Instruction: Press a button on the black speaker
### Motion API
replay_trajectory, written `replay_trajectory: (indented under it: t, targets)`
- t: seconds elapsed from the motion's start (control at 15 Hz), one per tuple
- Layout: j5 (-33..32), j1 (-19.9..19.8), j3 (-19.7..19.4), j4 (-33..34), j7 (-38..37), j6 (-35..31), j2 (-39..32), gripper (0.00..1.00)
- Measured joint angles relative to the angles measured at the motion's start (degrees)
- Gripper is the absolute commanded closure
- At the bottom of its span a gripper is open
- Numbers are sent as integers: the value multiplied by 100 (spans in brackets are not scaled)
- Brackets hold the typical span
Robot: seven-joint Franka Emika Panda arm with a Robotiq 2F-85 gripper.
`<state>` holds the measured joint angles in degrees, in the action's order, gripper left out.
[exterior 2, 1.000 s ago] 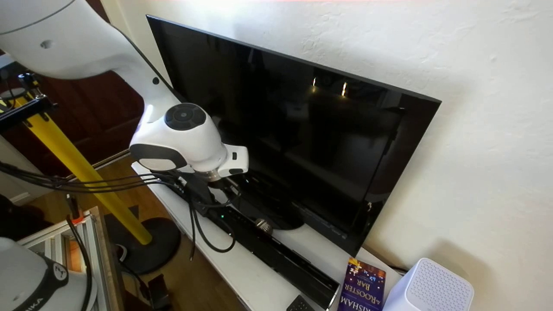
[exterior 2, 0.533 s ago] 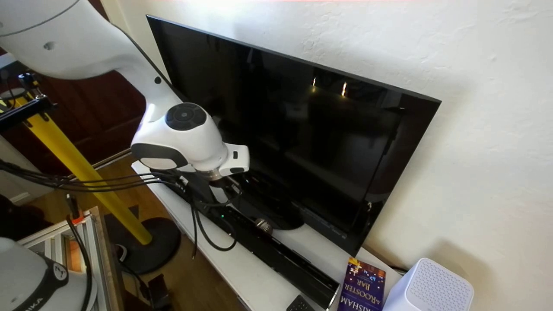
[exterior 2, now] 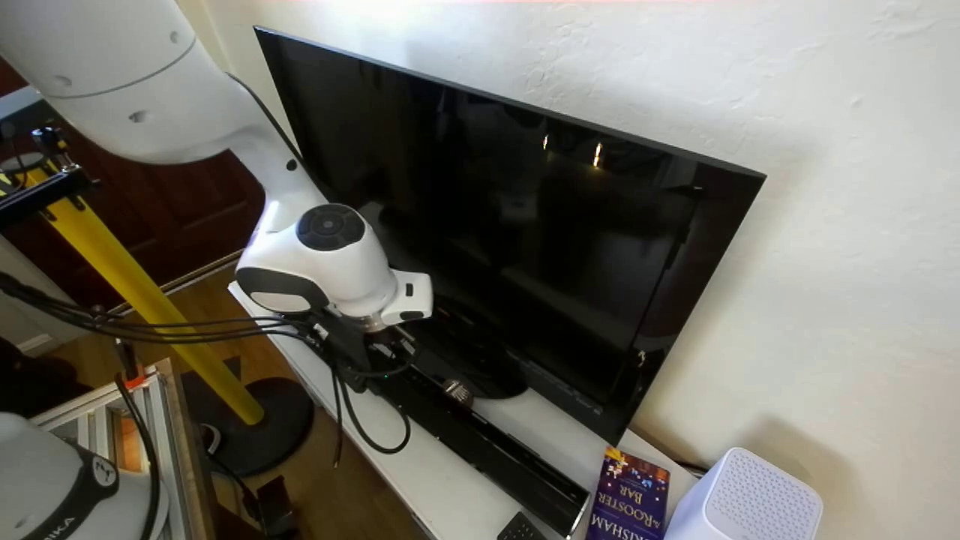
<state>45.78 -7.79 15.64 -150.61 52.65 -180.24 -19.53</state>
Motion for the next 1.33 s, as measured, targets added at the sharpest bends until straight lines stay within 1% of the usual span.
replay_trajectory:
  t: [0.27, 0.4, 0.8, 1.13, 1.33]
  targets:
    - [0, -473, 477, 132, 155, -179, -237, 100]
    - [0, -642, 628, 177, 214, -235, -363, 100]
    - [-5, -953, 854, 196, 329, -470, -694, 100]
    - [-8, -1267, 1175, 288, 420, -577, -823, 100]
    - [-10, -1381, 1295, 306, 441, -621, -883, 100]
